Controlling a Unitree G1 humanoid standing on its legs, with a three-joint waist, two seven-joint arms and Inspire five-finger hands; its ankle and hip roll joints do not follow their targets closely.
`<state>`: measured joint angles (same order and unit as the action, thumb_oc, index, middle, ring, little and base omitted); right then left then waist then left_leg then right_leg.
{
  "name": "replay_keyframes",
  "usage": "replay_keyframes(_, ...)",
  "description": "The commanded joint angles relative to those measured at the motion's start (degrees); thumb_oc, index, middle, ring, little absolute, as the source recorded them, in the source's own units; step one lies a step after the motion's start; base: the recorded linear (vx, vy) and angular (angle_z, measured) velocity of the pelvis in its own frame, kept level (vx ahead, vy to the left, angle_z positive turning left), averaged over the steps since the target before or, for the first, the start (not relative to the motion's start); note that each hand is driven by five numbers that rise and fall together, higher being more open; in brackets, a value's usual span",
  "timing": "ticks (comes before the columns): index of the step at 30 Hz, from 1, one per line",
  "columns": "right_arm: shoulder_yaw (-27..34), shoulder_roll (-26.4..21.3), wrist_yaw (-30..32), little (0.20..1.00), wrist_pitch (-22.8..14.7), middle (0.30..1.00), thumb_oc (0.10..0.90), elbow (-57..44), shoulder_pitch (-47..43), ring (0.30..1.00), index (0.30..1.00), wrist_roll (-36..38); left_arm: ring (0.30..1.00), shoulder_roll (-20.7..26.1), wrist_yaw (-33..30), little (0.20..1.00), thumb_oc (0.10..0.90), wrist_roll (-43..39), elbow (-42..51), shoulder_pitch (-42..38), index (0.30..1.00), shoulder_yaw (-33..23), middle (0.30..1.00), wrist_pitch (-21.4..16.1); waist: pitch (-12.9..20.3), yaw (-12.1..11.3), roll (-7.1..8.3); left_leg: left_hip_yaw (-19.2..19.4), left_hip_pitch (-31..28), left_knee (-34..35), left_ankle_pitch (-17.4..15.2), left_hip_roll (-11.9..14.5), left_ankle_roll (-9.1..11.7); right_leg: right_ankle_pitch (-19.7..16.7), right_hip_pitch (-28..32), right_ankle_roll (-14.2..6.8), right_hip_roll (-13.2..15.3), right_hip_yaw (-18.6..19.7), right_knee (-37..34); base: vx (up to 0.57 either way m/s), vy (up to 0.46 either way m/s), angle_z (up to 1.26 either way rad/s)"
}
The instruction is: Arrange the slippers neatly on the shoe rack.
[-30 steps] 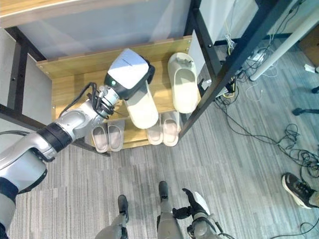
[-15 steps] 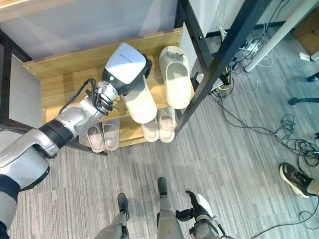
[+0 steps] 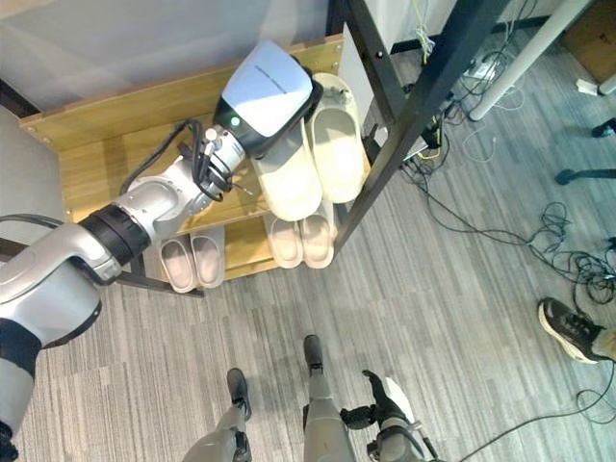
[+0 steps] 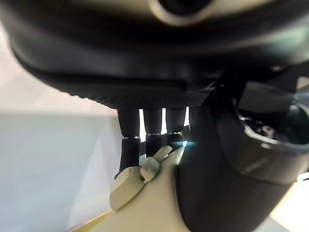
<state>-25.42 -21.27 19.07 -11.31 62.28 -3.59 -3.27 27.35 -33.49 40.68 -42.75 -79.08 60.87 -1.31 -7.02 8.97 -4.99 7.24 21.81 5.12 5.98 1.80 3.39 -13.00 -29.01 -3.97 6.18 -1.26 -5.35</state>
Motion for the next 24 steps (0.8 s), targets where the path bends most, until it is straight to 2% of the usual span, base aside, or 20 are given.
replay_keyframes(1, 1.86, -3.57, 1.82, 0.9, -1.24, 0.9, 0.8, -0.62, 0.73, 0.9, 0.9, 1.68, 0.3, 0.36, -5.51, 0.3, 0.4, 0.43, -6.88, -16.35, 0.3, -3.07, 0.3, 2.05, -1.63, 1.57, -2.92, -2.23, 3.8, -0.12, -1.65, -0.59, 0.16, 7.07, 1.85, -5.65, 0.85, -0.83, 0.35, 0.0, 0.0, 0.0)
replay_keyframes(24, 2.52, -3.38, 2.25, 0.9, -1.79, 0.9, 0.8, 1.22, -0.92, 0.9, 0.9, 2.88, 0.3, -1.13, -4.85, 0.3, 0.4, 0.05, -11.81, -19.71, 0.3, -0.12, 0.3, 1.4, -1.61, 3.09, -3.19, -1.41, 4.61, -0.12, -2.68, -1.8, -0.23, 6.64, 0.47, -6.04, 1.68, -0.24, 0.35, 0.01, 0.008, 0.0)
